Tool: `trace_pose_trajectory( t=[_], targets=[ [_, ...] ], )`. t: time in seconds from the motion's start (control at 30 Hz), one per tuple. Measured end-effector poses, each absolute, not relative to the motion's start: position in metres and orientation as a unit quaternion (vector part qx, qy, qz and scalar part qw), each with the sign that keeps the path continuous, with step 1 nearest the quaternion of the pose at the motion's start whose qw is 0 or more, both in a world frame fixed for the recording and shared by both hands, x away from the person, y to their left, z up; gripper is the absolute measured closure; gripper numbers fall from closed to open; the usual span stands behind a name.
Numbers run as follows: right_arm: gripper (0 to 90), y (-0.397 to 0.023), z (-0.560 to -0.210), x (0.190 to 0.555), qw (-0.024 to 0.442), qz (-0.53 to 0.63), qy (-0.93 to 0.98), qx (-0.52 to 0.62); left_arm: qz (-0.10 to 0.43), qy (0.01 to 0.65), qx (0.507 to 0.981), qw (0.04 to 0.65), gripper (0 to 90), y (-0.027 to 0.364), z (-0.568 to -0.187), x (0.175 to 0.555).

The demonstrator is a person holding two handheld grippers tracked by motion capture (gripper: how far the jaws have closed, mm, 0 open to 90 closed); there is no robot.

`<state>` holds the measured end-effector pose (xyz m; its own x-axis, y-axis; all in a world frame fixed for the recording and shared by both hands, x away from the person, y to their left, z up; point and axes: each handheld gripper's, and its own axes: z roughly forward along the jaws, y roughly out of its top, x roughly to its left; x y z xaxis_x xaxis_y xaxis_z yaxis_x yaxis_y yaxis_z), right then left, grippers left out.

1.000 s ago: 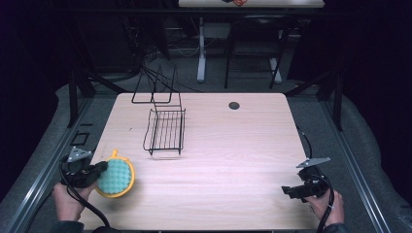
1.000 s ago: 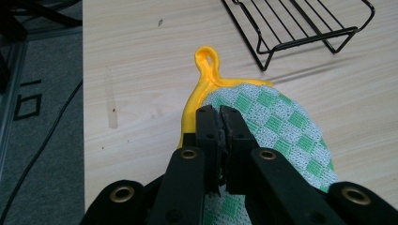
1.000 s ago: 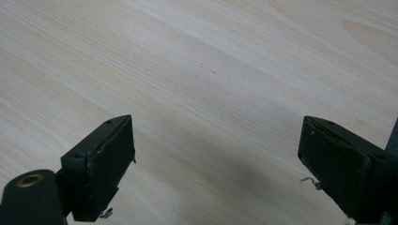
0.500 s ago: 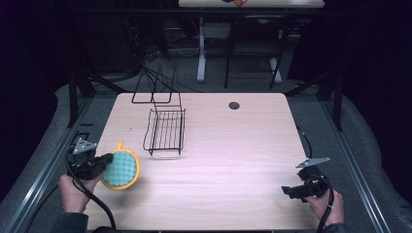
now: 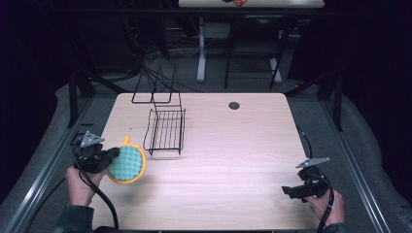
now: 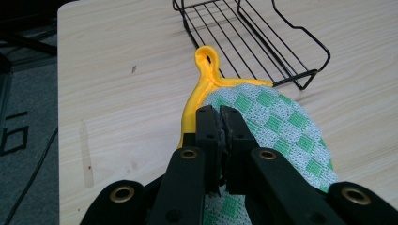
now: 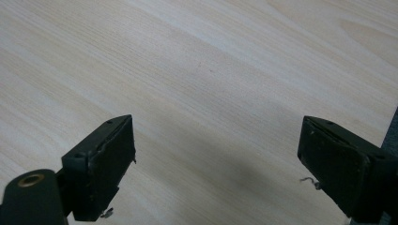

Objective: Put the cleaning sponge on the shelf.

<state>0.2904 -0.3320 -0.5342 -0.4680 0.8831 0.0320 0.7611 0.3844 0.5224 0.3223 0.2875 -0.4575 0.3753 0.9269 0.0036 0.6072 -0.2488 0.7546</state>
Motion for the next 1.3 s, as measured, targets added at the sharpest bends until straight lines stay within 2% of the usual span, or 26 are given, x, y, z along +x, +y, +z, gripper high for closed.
trace_pose_trajectory(
  t=[1.3],
  targets=[
    [11.2, -0.332, -0.533, 0.29, 0.133, 0.237, 0.823, 0.498, 0.221, 0.476, 0.774, 0.354, 87.1, 0.261, -0.45, 0.352]
  ],
)
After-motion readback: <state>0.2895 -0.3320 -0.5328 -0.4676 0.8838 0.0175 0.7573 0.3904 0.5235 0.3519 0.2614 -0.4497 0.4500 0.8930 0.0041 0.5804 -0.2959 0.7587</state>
